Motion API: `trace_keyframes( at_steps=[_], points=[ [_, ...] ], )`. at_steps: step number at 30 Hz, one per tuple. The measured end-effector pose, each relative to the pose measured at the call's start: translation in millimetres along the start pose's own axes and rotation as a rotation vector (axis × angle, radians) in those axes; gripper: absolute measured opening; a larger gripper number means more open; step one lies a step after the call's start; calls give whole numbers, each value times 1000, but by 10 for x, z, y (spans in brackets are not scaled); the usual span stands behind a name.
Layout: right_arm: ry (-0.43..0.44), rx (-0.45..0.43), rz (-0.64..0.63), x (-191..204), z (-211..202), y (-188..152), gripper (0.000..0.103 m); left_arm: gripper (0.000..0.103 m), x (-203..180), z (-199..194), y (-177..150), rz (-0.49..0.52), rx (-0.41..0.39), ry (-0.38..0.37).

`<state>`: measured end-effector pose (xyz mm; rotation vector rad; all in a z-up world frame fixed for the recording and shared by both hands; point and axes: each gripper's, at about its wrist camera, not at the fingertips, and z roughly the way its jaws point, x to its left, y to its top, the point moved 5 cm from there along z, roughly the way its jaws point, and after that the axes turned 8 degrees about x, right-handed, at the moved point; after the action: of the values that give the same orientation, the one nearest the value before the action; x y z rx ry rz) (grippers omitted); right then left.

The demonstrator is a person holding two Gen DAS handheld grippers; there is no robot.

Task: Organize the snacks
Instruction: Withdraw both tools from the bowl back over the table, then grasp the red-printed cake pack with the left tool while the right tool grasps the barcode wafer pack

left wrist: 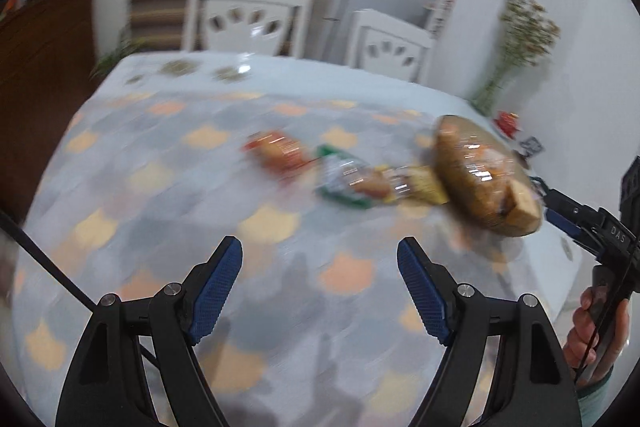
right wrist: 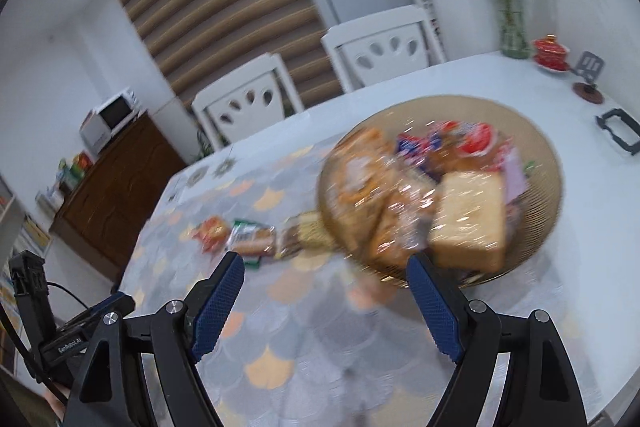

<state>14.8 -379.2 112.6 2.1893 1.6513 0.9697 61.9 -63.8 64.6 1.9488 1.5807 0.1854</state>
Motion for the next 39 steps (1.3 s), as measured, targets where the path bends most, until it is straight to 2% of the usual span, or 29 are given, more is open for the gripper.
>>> trace_keyframes(
  at_steps=[4, 8, 14, 21, 24, 29, 32, 36, 39],
  points=[
    [2, 29, -69, 309, 171, -106, 82, 79, 355, -57, -242, -72, 37, 131],
    [19, 63, -127, 580, 317, -187, 82, 79, 461, -146, -327, -72, 24, 225],
    [9, 98, -190, 788, 465, -185, 82, 79, 421, -194, -288, -21, -2, 281],
    [-13, 99, -240, 905, 534, -58, 82, 79, 345, -102, -201, 15, 4, 273],
    [-30, 118, -266, 925, 635, -18, 82, 79, 344, 13, -113, 24, 27, 248],
    [-40, 163, -305, 957, 885, 39, 82, 79, 320, 301, 144, 32, 74, 158],
    [-24, 193, -327, 980, 1039, 60, 82, 77, 204, 509, 280, 96, 106, 120],
    [-35, 239, -382, 1039, 1275, 91, 82, 78, 72, 735, 538, 181, 94, 78],
    [6, 329, -473, 1118, 1496, 89, 82, 79, 60, 849, 747, 217, 48, -22]
  ],
)
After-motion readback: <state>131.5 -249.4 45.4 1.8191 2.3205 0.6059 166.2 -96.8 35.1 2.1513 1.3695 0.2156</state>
